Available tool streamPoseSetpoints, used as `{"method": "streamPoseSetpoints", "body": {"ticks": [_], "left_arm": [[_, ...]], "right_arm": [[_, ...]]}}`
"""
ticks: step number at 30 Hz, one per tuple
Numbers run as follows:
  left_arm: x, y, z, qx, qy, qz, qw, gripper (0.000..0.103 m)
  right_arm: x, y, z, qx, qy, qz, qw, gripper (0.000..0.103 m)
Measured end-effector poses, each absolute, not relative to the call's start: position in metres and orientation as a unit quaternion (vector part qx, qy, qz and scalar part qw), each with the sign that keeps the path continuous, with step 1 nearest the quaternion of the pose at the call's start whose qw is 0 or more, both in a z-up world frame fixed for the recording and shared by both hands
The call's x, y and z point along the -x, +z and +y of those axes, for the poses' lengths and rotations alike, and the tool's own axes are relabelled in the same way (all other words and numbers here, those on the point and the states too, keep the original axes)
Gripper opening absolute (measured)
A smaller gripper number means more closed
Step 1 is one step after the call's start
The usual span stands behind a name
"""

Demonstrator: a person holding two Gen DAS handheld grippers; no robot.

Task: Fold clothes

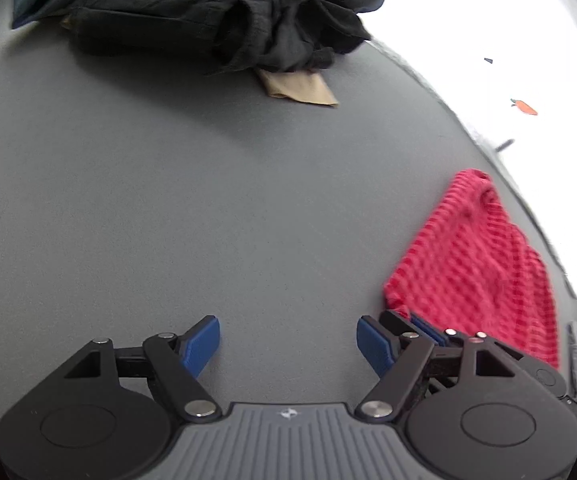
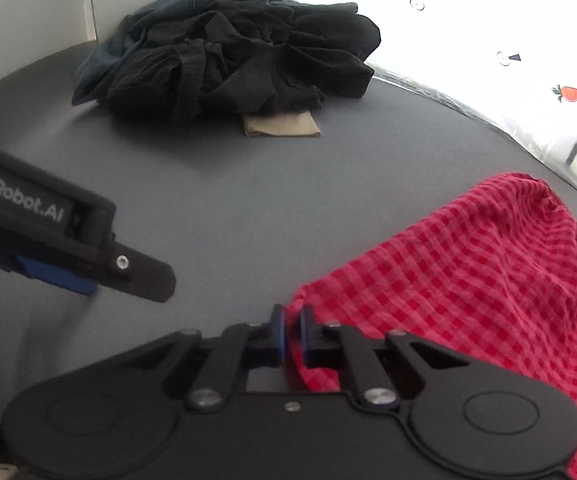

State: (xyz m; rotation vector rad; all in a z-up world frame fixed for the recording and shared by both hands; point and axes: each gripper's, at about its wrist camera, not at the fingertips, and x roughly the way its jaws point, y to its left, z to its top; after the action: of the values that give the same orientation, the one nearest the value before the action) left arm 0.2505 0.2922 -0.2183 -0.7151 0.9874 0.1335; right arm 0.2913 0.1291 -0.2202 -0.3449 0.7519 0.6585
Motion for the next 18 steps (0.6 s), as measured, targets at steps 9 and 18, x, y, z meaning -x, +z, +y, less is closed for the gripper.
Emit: {"method": "streamPoseSetpoints", "body": {"ticks": [9,18], "left_arm": [[-0.336,-0.209,0.234,0.384,-0.127,0.465,0.788,0.083],[-0.429,-0.222,0.135,0.291,-0.072,0.51,0.806,0.033]], "right_arm": [[-0.299,-0.165,0.043,0.025,0.31,0.361,0.879,0.004],[-0.308,-0.151,-0.05,-0.049,0.276,0.364,0.888,0.004]]}}
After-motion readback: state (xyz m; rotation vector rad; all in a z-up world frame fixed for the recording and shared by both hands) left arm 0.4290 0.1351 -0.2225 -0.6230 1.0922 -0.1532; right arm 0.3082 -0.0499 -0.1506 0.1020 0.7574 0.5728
